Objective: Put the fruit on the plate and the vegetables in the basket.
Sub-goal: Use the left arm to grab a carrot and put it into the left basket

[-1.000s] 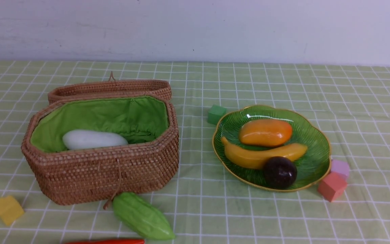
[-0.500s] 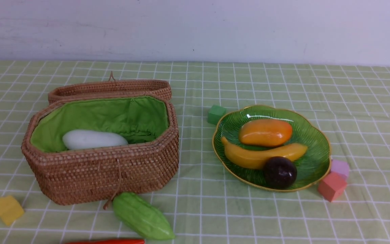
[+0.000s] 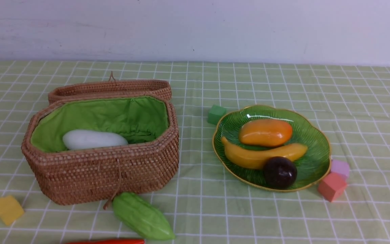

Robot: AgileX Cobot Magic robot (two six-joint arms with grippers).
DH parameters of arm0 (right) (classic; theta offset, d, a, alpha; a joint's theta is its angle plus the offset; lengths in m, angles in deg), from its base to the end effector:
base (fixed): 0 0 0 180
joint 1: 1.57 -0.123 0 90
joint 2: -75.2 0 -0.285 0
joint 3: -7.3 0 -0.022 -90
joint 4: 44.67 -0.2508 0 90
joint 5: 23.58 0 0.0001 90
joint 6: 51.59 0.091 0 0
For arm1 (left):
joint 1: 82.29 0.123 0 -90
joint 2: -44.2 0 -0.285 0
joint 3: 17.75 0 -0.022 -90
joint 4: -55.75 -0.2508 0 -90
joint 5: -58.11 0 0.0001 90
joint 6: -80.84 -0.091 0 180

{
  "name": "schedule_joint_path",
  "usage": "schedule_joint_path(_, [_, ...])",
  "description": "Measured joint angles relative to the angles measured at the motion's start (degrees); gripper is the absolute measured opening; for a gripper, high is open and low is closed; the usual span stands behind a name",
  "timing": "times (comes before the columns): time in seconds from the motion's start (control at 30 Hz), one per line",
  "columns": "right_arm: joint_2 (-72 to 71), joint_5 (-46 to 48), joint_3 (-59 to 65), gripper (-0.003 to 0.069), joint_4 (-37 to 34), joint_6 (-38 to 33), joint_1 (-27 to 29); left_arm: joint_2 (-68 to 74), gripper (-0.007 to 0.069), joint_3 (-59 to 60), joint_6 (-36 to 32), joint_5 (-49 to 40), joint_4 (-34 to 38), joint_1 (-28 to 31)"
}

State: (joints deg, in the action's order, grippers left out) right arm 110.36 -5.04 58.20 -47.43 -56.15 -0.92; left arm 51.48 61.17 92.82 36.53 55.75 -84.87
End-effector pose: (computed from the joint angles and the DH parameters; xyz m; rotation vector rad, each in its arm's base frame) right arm 0.1037 0.0002 0.3033 -0.0314 1.8250 -0.0180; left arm 0.0527 -0.0024 0.1698 -0.1544 1.8785 -0.1742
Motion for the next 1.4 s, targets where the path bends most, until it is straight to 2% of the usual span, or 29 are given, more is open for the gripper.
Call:
schedule_joint_path(0.1, [-4.5,0.6,5.1,-0.0003,1.5,0.0,1.1,0.0,0.0239,0.0,0.0,0.0,0.0,0.0])
schedule_joint_path(0.23, [-13.5,0.2,17.7,-0.0001,5.2,0.0,1.6,0.0,0.0239,0.0,0.0,0.0,0.0,0.0])
schedule_joint_path(0.4, [-25.8,3.0,27.2,0.0002,4.6,1.2,3.9,0.0,0.0239,0.0,0.0,0.0,0.0,0.0])
schedule_joint_path(1.4, [-27.9,3.8,27.4,0.0027,5.1,2.8,5.3,0.0,0.0239,0.0,0.0,0.0,0.0,0.0])
